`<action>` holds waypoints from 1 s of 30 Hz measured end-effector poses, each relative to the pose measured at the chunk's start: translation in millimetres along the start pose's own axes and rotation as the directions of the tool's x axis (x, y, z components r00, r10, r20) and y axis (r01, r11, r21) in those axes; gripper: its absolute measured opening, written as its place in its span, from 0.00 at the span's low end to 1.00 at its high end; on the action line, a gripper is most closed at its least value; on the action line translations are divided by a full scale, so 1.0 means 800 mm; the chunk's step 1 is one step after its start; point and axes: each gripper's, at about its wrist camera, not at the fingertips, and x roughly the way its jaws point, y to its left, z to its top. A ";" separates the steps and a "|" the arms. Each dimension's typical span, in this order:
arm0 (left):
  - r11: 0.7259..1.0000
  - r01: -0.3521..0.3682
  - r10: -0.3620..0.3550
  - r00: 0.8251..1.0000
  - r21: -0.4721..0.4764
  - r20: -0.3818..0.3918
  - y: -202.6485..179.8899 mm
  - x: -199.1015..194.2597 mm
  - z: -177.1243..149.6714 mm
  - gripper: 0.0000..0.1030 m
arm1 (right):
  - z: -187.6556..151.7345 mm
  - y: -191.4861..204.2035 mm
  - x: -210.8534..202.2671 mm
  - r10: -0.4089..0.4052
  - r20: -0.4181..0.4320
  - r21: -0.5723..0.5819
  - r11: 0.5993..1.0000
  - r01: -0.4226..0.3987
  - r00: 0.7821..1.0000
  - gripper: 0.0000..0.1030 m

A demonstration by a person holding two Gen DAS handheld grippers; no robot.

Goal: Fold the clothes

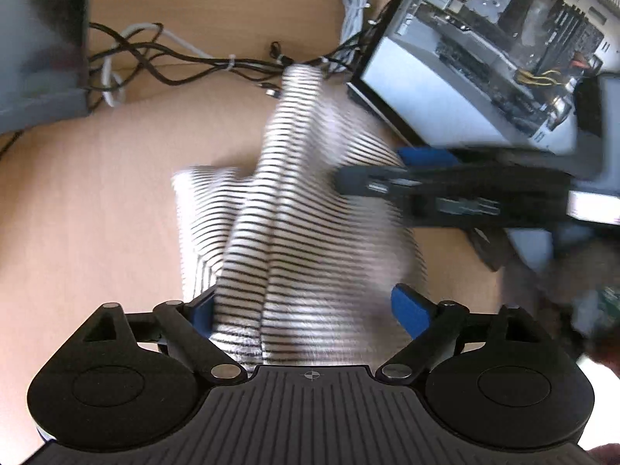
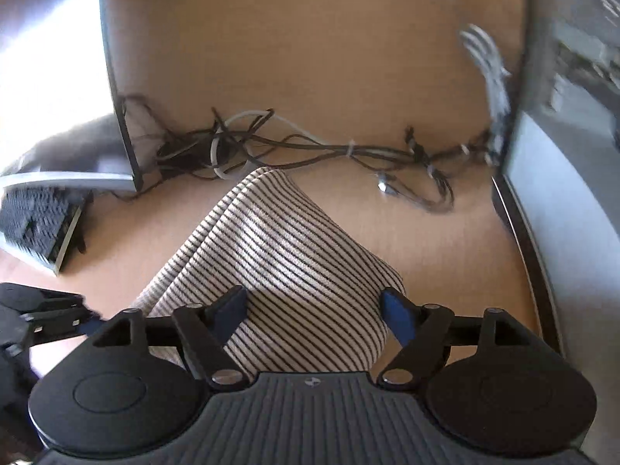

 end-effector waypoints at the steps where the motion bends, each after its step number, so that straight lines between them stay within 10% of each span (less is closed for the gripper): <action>1: 1.000 0.017 -0.017 1.000 0.000 0.000 -0.004 0.000 -0.002 0.92 | 0.007 0.001 0.006 -0.003 -0.002 -0.036 0.999 0.003 1.000 0.75; 9: 0.991 0.132 -0.131 0.990 -0.016 0.060 0.019 -0.059 -0.024 0.91 | 0.024 0.033 -0.043 -0.060 0.125 -0.073 0.995 0.069 0.990 0.80; 15: 0.936 0.040 0.001 0.993 -0.351 0.117 0.109 -0.061 -0.013 0.57 | -0.022 0.111 -0.022 -0.130 0.156 -0.186 0.970 0.159 0.979 0.80; 21: 0.920 0.083 -0.048 0.994 -0.384 0.100 0.108 -0.037 0.001 0.44 | -0.056 0.132 0.020 -0.240 0.145 -0.356 0.892 0.277 0.960 0.83; 27: 0.911 0.138 -0.131 0.990 -0.389 0.045 0.096 0.002 0.004 0.40 | -0.060 0.088 -0.020 -0.276 0.151 -0.334 0.889 0.312 0.949 0.31; 30: 0.922 0.146 -0.147 0.989 -0.360 0.025 0.084 0.020 0.007 0.35 | -0.054 0.054 -0.036 -0.254 0.123 -0.233 0.932 0.277 0.959 0.24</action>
